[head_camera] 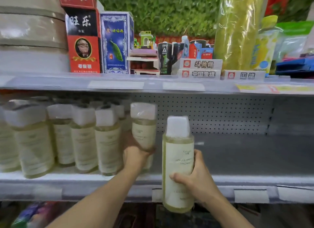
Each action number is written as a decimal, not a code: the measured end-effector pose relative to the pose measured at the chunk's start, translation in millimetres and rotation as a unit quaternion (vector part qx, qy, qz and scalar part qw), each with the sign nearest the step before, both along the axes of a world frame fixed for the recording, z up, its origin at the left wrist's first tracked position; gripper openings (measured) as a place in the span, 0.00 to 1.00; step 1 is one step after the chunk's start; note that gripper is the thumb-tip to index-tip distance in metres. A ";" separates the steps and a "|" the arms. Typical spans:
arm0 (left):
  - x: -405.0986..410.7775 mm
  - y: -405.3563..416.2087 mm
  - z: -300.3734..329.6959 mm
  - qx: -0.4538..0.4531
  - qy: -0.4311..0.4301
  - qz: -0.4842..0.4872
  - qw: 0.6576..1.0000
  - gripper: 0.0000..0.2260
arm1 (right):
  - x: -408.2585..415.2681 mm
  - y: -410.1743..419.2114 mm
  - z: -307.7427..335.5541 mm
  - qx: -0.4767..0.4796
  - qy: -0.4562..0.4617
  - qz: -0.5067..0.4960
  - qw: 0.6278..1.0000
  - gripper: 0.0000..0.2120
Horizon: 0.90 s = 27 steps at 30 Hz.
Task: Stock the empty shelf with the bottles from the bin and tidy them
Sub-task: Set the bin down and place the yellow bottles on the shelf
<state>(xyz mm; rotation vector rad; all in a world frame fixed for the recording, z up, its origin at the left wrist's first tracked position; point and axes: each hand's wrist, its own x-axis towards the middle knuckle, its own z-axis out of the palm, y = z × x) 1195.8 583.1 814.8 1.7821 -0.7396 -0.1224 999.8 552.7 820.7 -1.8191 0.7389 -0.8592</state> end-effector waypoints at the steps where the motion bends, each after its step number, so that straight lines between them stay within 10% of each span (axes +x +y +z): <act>1: 1.9 -3.6 -1.8 -0.014 -0.003 -0.001 1.000 0.28 | 1.4 -2.2 -0.6 -0.001 0.001 -0.003 1.000 0.32; 10: 7.9 -16.0 -8.0 -0.024 -0.012 0.045 0.999 0.40 | 9.6 -22.9 -6.4 0.000 0.020 0.004 1.000 0.32; 27: -2.6 1.3 2.6 0.326 -0.155 0.095 0.928 0.27 | 26.9 -29.4 6.6 0.036 -0.020 0.076 0.996 0.27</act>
